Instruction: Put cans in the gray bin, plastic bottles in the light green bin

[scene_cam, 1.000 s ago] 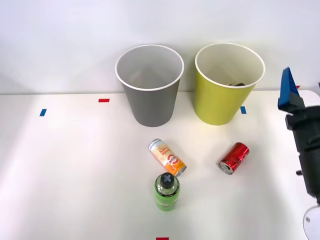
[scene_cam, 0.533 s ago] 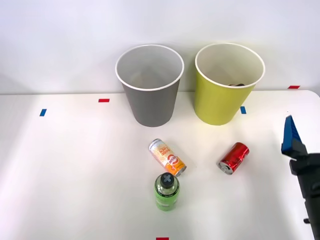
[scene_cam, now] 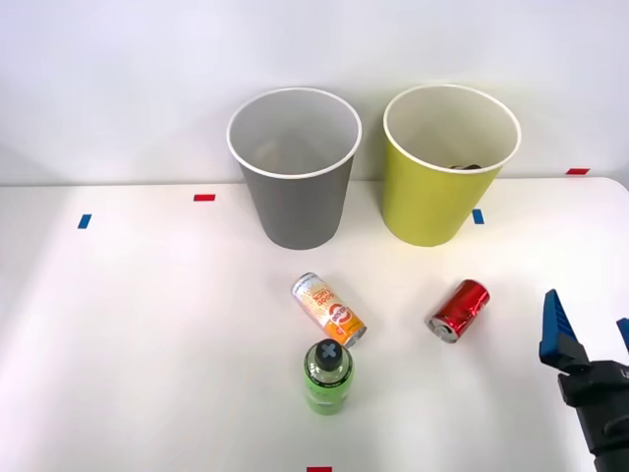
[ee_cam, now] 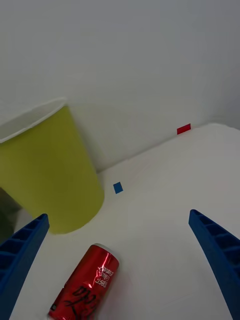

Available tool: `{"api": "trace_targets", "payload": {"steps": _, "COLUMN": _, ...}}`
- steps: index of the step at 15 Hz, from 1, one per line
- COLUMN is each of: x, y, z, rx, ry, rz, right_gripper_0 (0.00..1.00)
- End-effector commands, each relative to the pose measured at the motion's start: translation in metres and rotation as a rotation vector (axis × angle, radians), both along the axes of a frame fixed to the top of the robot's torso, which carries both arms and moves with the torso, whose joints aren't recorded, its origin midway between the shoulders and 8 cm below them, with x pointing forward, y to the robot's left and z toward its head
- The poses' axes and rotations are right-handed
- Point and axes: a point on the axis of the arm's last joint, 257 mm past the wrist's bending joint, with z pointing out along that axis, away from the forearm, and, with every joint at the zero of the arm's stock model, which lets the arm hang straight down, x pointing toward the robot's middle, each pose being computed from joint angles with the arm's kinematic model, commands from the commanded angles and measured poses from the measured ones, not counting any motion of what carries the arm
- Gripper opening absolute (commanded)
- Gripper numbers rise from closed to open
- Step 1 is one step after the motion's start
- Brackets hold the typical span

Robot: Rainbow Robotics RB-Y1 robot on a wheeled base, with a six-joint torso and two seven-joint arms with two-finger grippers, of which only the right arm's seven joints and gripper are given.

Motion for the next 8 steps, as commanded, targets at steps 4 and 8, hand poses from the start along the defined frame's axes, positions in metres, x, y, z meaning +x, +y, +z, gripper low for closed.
{"api": "trace_targets", "payload": {"steps": 4, "x": 0.004, "y": 0.003, "z": -0.022, "rx": -0.050, "ry": 0.079, "rz": 0.020, "right_gripper_0": 0.96}}
{"api": "trace_targets", "payload": {"steps": 8, "x": 0.002, "y": 0.000, "z": -0.032, "rx": -0.178, "ry": 0.090, "rz": -0.015, "right_gripper_0": 0.97}}
